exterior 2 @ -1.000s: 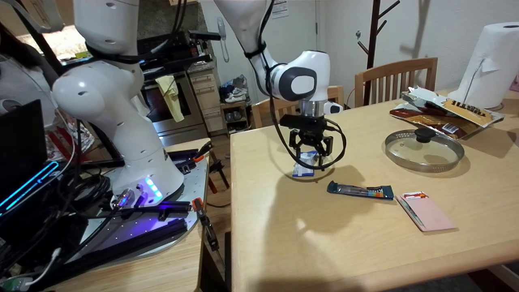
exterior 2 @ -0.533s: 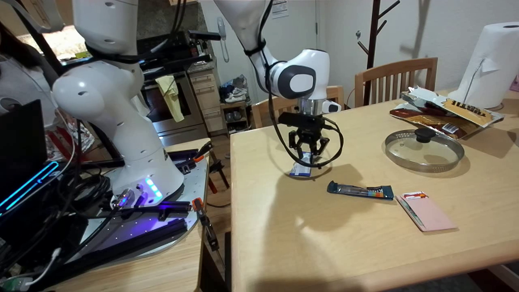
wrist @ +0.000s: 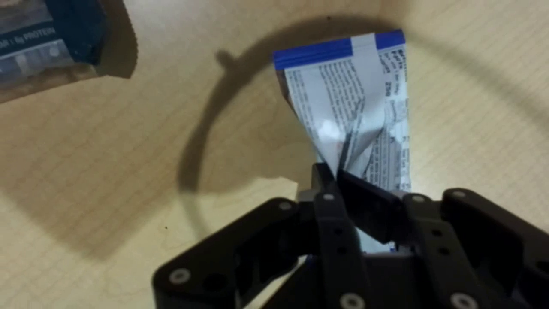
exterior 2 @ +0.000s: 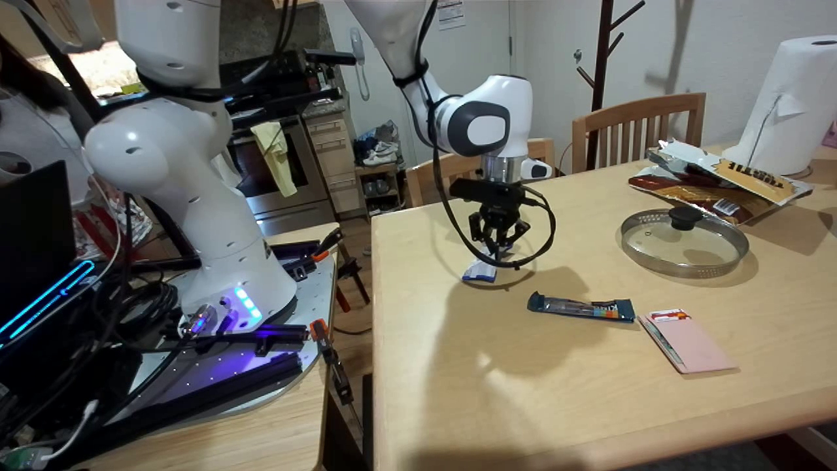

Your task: Move the white and blue packet backwards

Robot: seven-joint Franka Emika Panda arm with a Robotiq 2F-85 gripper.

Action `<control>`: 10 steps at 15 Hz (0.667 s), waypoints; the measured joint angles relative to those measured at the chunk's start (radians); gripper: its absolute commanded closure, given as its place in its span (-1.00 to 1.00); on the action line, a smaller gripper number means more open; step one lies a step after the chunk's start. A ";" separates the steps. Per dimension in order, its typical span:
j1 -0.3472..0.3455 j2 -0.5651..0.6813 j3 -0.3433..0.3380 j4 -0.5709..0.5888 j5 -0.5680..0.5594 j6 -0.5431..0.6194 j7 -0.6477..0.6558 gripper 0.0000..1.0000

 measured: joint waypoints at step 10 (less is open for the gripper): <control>0.002 -0.070 -0.039 -0.019 -0.001 0.001 0.001 0.98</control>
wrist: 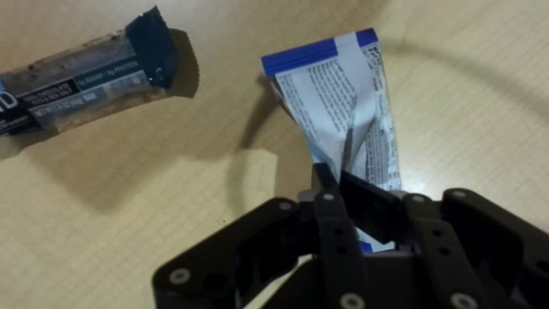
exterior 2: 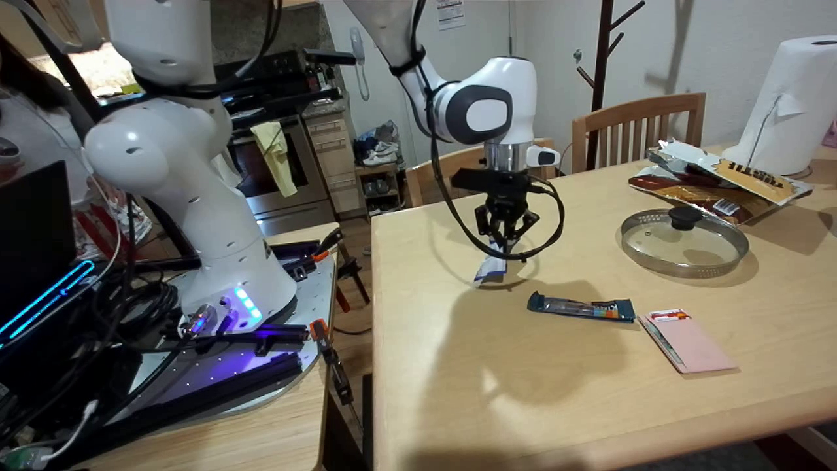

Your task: Move the white and blue packet backwards

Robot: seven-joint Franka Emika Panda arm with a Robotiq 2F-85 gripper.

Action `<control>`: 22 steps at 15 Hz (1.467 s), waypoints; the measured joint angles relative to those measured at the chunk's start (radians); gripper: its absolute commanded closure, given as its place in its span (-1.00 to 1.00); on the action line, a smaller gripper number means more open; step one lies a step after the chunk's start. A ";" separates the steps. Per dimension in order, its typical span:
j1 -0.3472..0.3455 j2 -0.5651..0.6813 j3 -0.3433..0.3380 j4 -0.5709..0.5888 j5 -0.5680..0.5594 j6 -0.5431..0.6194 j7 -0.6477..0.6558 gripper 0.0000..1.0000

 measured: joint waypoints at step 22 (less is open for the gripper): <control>0.092 -0.137 -0.088 0.029 0.041 0.007 0.579 0.98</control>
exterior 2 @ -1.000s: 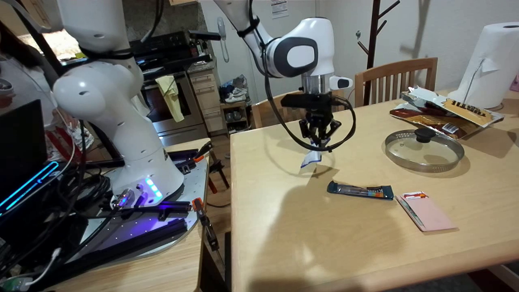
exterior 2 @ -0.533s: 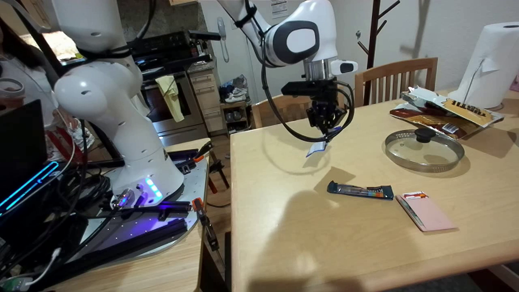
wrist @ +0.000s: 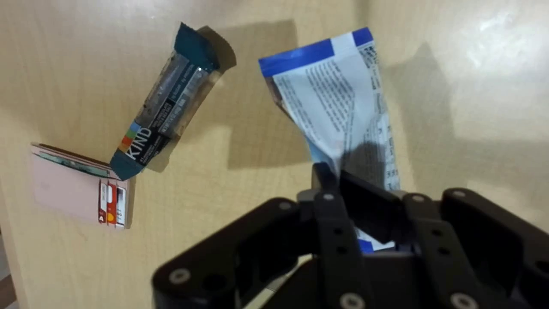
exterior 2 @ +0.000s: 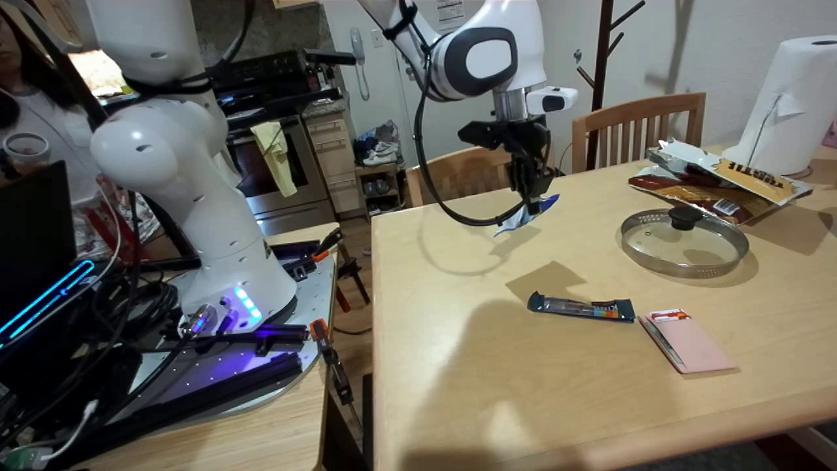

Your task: Move the white and blue packet backwards

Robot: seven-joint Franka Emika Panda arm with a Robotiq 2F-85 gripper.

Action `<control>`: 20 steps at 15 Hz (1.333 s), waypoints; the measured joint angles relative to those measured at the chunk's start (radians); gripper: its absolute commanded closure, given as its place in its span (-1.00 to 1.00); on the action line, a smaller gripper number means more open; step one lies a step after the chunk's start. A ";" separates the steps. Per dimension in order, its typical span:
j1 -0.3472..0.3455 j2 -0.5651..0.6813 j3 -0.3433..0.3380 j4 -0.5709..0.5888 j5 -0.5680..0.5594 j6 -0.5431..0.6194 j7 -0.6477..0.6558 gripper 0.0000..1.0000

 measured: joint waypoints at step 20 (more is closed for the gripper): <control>0.034 0.112 -0.073 0.114 0.379 0.067 0.481 0.98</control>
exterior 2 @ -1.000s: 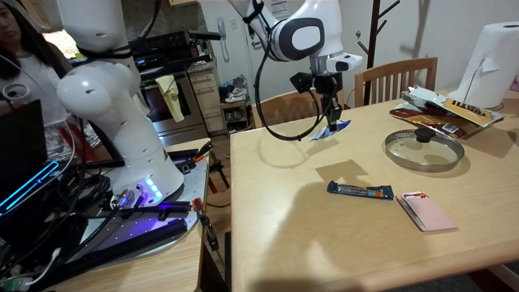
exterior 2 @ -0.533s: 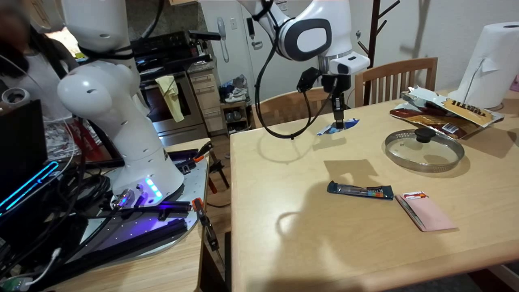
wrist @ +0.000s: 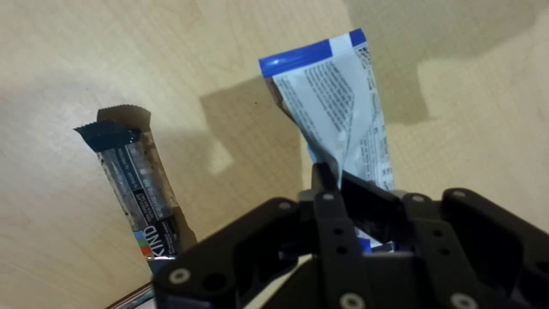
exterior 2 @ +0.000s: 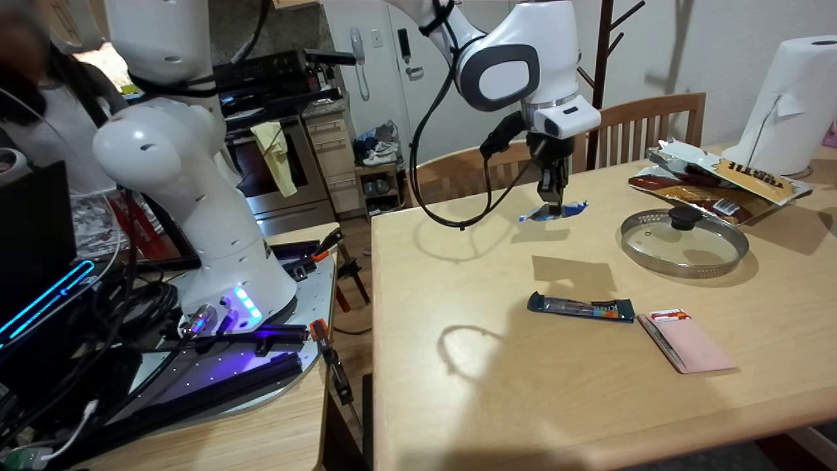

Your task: Move the white and blue packet backwards

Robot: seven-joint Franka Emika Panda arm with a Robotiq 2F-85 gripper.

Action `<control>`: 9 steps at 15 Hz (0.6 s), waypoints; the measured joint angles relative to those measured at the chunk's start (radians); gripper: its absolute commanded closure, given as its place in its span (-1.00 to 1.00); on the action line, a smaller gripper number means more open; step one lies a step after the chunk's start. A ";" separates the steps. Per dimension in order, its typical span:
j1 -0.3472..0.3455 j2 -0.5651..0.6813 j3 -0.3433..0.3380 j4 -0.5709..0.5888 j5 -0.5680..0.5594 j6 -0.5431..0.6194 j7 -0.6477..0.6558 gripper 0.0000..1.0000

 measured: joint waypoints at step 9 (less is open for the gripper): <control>-0.023 0.009 -0.021 -0.014 0.081 0.019 0.006 0.98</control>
